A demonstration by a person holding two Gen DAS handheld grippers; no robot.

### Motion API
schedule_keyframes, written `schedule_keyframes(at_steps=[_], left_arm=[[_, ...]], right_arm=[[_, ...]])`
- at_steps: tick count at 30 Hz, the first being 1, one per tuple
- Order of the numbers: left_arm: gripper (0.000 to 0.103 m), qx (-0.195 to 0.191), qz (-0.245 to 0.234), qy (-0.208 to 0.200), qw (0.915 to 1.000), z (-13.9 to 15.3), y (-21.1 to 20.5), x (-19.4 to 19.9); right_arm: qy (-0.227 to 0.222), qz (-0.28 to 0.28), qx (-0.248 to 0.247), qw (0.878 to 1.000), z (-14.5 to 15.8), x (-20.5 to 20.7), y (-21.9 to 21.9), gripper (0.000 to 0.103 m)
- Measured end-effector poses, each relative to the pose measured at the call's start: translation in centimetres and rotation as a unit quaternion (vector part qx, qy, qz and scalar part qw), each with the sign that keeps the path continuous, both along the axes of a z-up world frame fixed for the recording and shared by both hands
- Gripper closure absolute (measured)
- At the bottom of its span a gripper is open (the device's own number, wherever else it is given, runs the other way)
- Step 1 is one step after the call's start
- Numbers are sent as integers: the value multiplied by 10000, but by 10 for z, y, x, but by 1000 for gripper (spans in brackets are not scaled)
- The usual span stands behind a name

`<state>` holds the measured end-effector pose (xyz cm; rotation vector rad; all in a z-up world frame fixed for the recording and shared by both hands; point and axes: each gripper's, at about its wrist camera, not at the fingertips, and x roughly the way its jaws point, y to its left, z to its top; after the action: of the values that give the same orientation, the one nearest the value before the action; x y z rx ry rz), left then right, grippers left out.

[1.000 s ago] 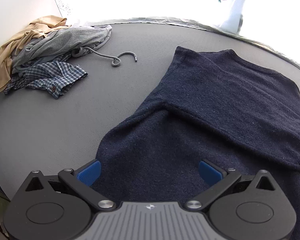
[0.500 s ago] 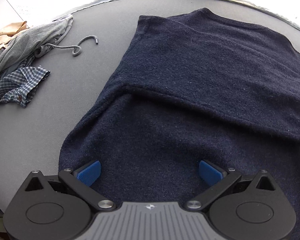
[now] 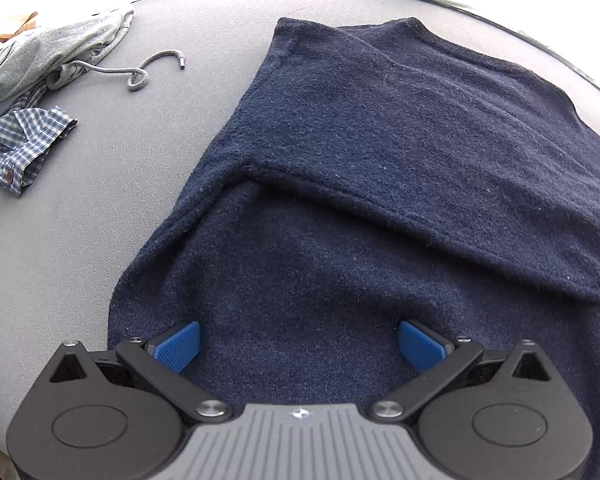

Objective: Fold clothes

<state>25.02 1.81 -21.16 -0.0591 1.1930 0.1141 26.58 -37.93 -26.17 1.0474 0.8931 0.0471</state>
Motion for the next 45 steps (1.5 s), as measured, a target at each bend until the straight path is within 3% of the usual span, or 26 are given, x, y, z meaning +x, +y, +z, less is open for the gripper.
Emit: schedule_keyframes(at_steps=[3, 5, 7, 9, 10, 20, 25, 29, 33, 38, 45], left_arm=[[0, 5, 4, -21, 10000, 1, 0, 0], [0, 12, -2, -32, 10000, 1, 0, 1], [0, 17, -5, -32, 10000, 2, 1, 1], [0, 20, 3, -23, 10000, 2, 1, 1], [0, 18, 31, -10, 10000, 2, 1, 1], [0, 166, 355, 284, 9988, 4, -2, 6], [0, 773, 356, -61, 9964, 22, -12, -12], [0, 893, 382, -453, 9942, 46, -12, -31], [0, 605, 809, -773, 9919, 72, -3, -41], [0, -69, 1406, -1160, 9832, 92, 9, -40], [0, 157, 1547, -934, 9834, 80, 8, -31]], right_arm=[[-80, 16, -30, 10000, 5, 7, 2, 53], [-185, 185, -109, 9996, 10, 11, 6, 59], [-241, 403, -200, 9987, 13, 16, 12, 78], [-246, 532, -96, 9982, 14, 20, 15, 92], [-308, 542, -43, 9980, 15, 21, 14, 93], [-888, 486, -49, 9949, 42, 36, -12, 98], [-1209, 383, 78, 9919, 54, 58, -27, 99], [-1686, 449, -83, 9846, 78, 60, -38, 99], [-2032, 350, -213, 9783, 97, 68, -61, 99], [-1968, 63, -510, 9791, 100, 79, -97, 99], [-1816, -515, -755, 9791, 90, 69, -140, 99]])
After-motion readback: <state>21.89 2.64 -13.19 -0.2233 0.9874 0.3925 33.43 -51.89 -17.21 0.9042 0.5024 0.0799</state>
